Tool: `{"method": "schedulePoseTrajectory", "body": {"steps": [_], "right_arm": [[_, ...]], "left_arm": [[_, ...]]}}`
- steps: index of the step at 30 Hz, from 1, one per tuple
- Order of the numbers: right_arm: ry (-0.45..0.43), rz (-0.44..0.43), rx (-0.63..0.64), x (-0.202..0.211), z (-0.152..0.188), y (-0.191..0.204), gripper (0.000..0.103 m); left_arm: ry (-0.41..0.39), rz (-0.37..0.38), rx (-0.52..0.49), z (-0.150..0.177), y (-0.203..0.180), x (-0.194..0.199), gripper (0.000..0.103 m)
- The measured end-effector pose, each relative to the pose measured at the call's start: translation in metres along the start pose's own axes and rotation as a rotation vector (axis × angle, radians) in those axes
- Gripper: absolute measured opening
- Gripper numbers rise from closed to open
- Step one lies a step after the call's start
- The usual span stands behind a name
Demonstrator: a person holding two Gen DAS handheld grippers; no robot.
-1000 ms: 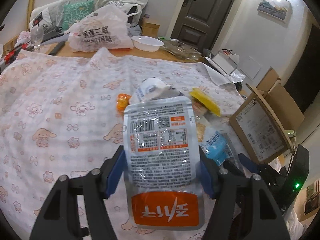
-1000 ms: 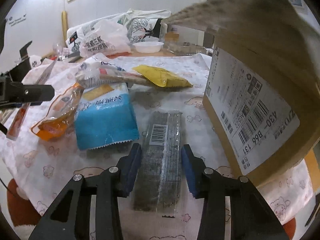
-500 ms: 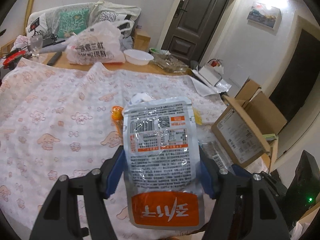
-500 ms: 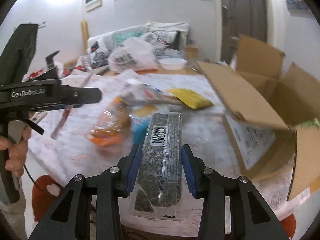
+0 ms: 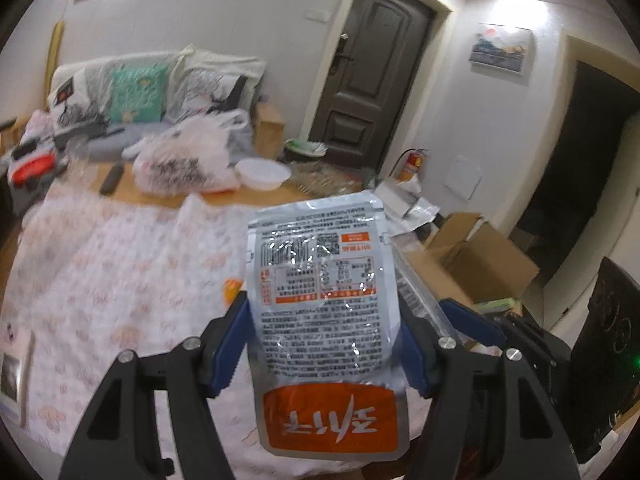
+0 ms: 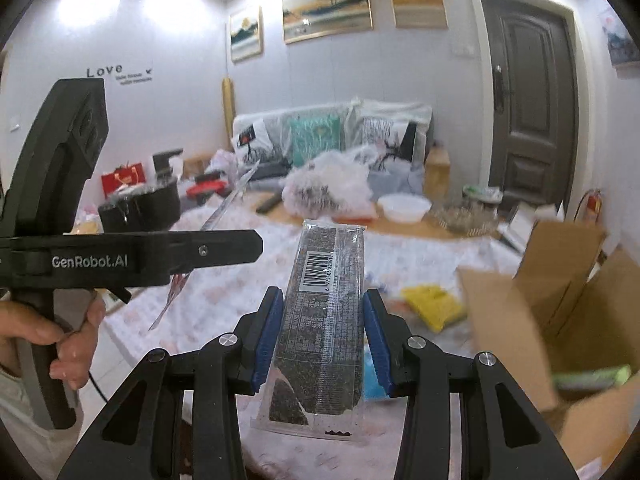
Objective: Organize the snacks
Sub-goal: 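Carry the pouch and seaweed pack into the box and open both tools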
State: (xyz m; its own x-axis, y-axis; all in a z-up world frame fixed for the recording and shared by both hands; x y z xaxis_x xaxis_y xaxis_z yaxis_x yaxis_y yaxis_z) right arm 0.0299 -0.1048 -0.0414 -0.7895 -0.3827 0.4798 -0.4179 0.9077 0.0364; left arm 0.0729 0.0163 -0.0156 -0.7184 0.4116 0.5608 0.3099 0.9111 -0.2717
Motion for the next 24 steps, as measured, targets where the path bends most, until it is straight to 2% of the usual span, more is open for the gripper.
{"method": "schedulePoseTrajectory", "body": {"steps": [3,9,12,16,21,24], "right_arm": [[-0.038,0.017,-0.009,0.017,-0.010,-0.021,0.036],[-0.079,0.128,-0.030,0.060,-0.015,-0.088,0.036],[-0.077,0.186,-0.066,0.075,-0.005,-0.126,0.036],[-0.029,0.240,-0.106,0.082,0.014,-0.173,0.036],[0.040,0.272,-0.112,0.072,0.033,-0.214,0.036],[0.071,0.250,-0.122,0.065,0.039,-0.230,0.037]], "left_arm": [[-0.012,0.021,-0.048,-0.013,-0.030,-0.003,0.064],[0.010,0.112,-0.151,-0.032,-0.115,-0.036,0.064],[0.054,0.171,-0.200,-0.036,-0.162,-0.064,0.064],[0.149,0.239,-0.232,-0.034,-0.212,-0.108,0.064],[0.262,0.242,-0.222,-0.031,-0.234,-0.158,0.064],[0.297,0.229,-0.218,-0.028,-0.240,-0.175,0.064]]}}
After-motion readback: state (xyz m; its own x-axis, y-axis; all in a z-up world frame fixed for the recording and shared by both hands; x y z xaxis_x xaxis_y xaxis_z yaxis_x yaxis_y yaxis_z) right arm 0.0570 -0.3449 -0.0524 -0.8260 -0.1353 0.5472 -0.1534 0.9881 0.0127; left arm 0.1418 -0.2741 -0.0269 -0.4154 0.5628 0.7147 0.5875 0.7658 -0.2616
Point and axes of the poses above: each gripper's, at about its wrist camera, not at the fingertips, and x roughly against the way its jaws point, y to its left, z to its underside, the point moved 5 cm from there along -x, roughly the way its jaws point, and after that the axes turned 2 degrees about y, right-handed, at the moved point
